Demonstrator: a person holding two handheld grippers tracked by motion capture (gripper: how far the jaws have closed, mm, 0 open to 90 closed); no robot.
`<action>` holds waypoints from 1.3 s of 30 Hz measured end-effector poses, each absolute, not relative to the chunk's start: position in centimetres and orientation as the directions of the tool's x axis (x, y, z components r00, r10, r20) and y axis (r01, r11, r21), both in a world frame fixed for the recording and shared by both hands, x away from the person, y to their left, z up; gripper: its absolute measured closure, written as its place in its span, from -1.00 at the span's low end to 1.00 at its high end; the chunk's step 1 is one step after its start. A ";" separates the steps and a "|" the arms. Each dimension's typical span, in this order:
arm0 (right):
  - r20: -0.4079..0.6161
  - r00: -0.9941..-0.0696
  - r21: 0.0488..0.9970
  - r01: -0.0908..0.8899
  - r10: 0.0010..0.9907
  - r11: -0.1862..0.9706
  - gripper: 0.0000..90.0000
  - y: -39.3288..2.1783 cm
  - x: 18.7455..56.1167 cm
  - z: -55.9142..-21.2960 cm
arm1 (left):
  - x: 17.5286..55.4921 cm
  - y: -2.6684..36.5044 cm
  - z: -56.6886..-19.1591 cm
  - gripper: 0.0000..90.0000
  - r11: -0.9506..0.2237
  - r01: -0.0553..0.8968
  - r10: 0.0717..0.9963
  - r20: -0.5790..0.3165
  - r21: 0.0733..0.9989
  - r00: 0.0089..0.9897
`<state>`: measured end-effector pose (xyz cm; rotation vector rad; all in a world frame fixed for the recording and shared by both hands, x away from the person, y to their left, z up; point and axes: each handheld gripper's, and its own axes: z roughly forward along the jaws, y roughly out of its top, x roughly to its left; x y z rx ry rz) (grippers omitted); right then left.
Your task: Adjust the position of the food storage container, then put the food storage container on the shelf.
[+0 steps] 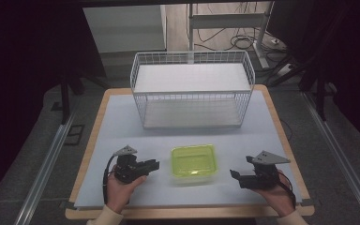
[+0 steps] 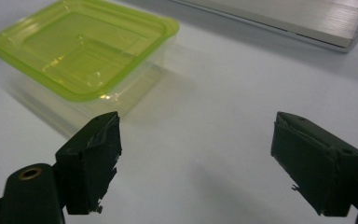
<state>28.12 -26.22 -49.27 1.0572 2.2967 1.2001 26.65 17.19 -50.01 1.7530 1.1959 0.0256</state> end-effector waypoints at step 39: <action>0.457 -0.613 0.667 0.716 0.645 0.207 -0.14 -23.3 33.7 -47.9 | 29.2 14.8 -49.8 -0.17 0.006 0.806 0.631 -0.627 0.593 0.456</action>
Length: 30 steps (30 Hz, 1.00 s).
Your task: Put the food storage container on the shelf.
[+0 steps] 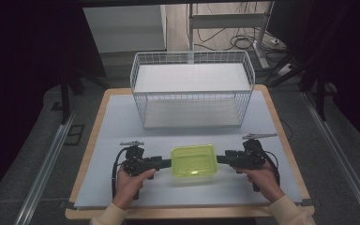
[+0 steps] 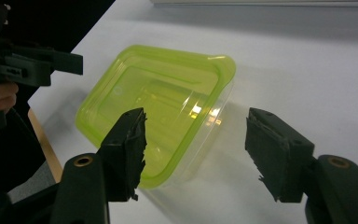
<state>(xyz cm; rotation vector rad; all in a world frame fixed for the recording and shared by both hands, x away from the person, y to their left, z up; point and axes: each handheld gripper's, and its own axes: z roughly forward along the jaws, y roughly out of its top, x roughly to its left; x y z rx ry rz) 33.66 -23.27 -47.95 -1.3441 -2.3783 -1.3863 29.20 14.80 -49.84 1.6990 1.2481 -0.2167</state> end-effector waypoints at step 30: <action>0.598 -0.543 0.538 0.817 0.589 0.207 0.37 -21.8 35.6 -50.7 | 30.8 13.8 -52.3 0.30 0.012 0.876 0.590 -0.711 0.483 0.383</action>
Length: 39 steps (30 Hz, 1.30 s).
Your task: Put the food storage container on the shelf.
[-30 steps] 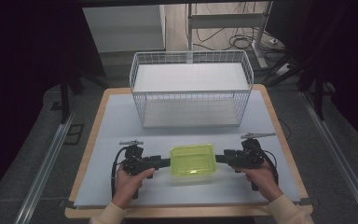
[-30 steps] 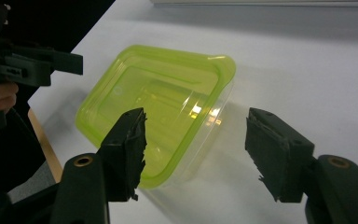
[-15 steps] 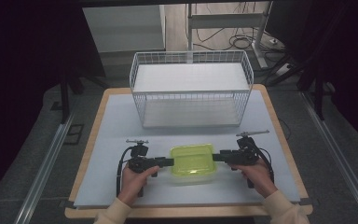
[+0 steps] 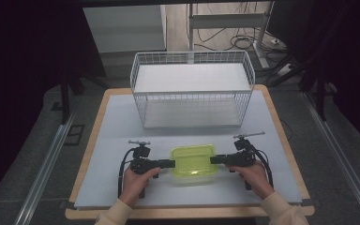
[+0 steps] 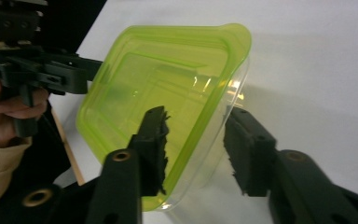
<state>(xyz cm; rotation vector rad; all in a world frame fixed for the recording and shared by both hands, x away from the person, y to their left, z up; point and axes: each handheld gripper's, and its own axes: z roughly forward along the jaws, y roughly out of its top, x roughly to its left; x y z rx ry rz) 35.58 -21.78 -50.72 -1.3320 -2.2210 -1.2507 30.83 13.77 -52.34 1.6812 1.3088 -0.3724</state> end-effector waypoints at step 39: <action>0.578 -0.580 0.611 0.774 0.574 0.166 0.78 -22.2 34.4 -48.1 | 29.4 13.7 -50.0 0.82 0.012 0.826 0.557 -0.690 0.564 0.463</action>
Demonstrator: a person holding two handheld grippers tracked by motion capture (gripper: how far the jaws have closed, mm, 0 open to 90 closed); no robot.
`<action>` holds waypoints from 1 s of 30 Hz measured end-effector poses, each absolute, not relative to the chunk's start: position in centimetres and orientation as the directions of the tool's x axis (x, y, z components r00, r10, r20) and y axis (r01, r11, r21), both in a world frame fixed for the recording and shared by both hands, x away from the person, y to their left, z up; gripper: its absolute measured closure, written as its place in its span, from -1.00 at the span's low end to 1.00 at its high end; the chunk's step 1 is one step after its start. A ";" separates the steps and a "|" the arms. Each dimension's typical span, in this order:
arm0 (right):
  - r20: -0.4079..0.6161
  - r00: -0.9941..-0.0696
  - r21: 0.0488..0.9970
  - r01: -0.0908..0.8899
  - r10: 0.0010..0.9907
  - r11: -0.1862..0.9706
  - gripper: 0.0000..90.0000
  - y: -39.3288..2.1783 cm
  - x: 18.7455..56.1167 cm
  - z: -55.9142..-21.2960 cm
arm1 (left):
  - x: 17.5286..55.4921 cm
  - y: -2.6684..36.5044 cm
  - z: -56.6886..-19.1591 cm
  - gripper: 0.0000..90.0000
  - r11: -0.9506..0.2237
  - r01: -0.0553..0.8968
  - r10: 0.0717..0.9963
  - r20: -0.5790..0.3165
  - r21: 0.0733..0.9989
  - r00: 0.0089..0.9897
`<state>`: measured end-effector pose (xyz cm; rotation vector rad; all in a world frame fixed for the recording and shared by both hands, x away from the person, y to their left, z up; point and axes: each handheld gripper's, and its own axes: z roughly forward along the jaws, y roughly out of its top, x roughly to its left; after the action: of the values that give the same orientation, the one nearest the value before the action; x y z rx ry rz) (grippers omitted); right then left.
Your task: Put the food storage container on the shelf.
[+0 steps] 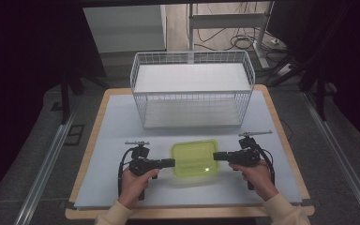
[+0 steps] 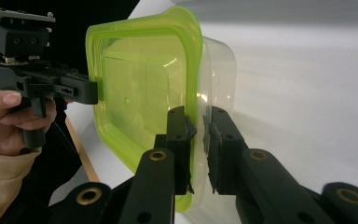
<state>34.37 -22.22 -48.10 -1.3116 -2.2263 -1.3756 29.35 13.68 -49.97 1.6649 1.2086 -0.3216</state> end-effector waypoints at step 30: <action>0.527 -0.627 0.684 0.714 0.573 0.152 0.78 -21.4 35.6 -43.1 | 31.1 14.6 -45.1 0.83 0.021 0.782 0.559 -0.656 0.623 0.507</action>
<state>35.62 -21.35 -43.14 -1.2798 -2.2717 -1.4810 31.13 14.58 -45.08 1.6549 1.1597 -0.2550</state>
